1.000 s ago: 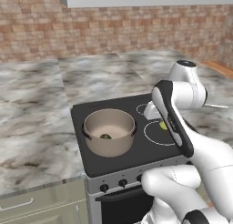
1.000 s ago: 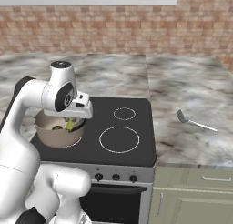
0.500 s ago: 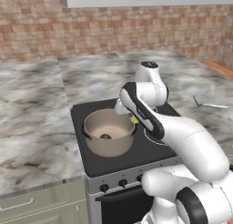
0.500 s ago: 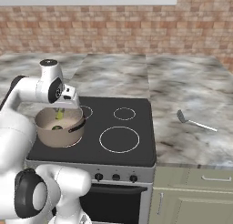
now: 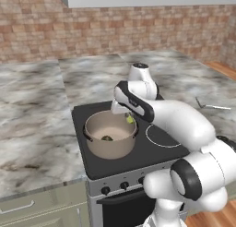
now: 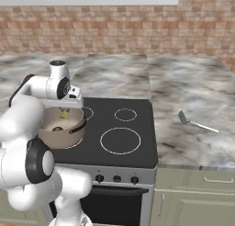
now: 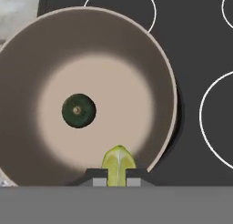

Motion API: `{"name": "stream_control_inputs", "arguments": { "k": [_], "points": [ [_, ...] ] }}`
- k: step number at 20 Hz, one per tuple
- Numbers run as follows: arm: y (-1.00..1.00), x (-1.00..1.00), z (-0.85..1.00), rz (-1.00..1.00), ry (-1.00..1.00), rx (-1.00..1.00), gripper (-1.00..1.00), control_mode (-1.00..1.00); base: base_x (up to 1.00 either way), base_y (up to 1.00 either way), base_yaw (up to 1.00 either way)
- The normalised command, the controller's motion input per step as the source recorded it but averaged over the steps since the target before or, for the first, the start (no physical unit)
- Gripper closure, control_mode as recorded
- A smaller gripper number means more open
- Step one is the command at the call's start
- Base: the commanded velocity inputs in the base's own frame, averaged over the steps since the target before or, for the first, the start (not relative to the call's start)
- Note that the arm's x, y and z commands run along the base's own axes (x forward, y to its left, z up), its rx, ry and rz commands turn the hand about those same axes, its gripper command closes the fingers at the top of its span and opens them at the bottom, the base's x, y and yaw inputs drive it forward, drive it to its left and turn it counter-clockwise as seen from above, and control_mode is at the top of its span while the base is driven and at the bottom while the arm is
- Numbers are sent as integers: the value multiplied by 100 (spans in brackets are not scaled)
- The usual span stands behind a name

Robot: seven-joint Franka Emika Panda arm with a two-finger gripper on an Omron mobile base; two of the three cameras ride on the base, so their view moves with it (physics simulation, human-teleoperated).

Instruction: Put the squash and lemon wedge in the pot. Retrieve the spatula and lightly stir the vegetables in the pot.

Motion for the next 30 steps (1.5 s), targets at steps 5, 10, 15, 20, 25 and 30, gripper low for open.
{"name": "stream_control_inputs", "arguments": {
  "k": [5,10,15,20,25,30],
  "points": [
    [4,0,-66,0,5,0,100,-100,0,0,0],
    [5,0,-48,0,-1,0,100,-100,0,0,0],
    [11,1,-4,0,-5,-1,100,-100,0,0,0],
    [26,1,-5,0,-2,-2,100,-100,0,0,0],
    [42,5,0,0,-1,0,100,-100,0,0,0],
    [15,20,0,0,-2,0,100,-100,0,0,0]
  ]
}}
